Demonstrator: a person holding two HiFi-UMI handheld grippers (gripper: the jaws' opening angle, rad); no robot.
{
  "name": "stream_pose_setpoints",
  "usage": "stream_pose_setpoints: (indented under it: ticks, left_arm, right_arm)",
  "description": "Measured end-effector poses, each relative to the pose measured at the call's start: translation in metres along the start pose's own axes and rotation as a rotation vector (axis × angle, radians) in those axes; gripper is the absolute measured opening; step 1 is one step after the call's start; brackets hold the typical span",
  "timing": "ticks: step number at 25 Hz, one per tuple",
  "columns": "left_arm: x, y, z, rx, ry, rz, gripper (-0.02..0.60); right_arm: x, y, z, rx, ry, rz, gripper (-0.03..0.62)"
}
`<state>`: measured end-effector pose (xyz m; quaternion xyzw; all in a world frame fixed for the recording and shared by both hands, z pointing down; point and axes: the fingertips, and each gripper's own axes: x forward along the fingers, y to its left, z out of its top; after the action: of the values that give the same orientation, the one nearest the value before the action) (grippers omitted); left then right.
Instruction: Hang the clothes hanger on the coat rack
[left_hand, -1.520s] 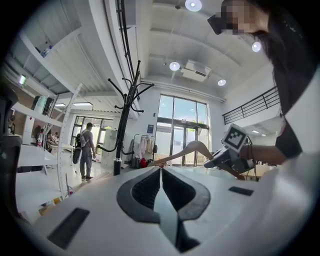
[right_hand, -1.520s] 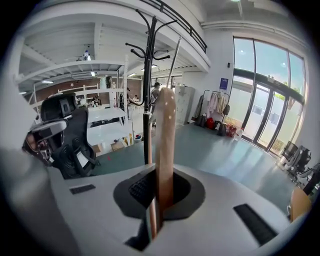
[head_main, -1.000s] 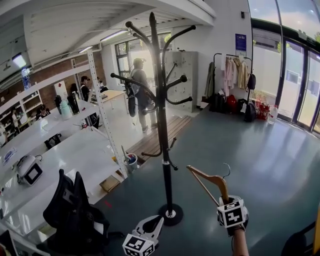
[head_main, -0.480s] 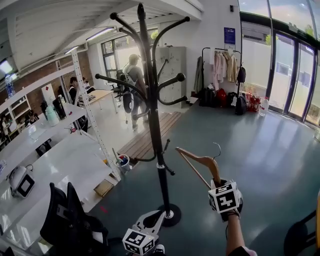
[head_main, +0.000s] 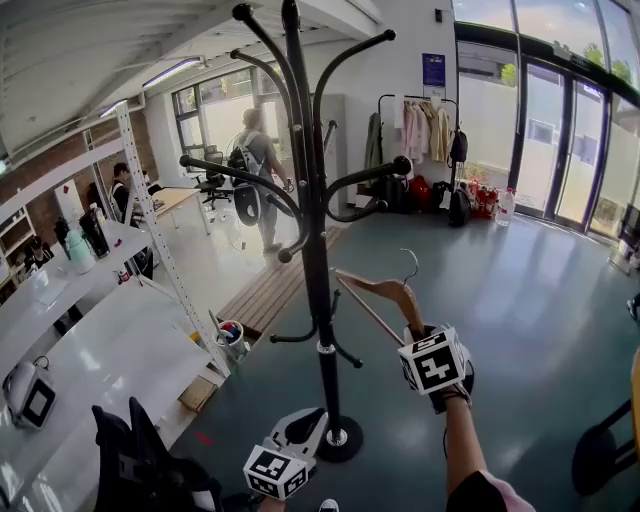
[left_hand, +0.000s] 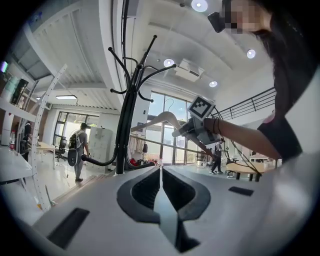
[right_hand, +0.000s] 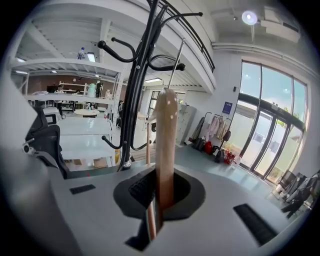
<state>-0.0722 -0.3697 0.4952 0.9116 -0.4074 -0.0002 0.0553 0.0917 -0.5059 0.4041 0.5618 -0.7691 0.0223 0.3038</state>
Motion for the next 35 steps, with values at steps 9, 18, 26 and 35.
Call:
stream_pose_setpoints:
  ticks: [9,18,26,35]
  left_arm:
    - [-0.003,0.032,-0.001,-0.011,0.0,-0.034,0.001]
    - [-0.012,0.054,-0.007,-0.028,0.01,-0.022,0.0]
    - [-0.012,0.061,-0.011,-0.041,0.01,-0.015,0.0]
    - [-0.005,0.054,-0.011,-0.057,0.005,-0.027,0.0]
  right_arm:
    - [0.044,0.019,0.076,-0.027,-0.017,-0.006,0.009]
    - [0.077,0.034,0.096,-0.067,0.022,0.011,0.009]
    - [0.088,0.047,0.091,-0.042,0.012,0.03,0.009]
    - [0.091,0.049,0.101,-0.026,-0.115,0.015,0.025]
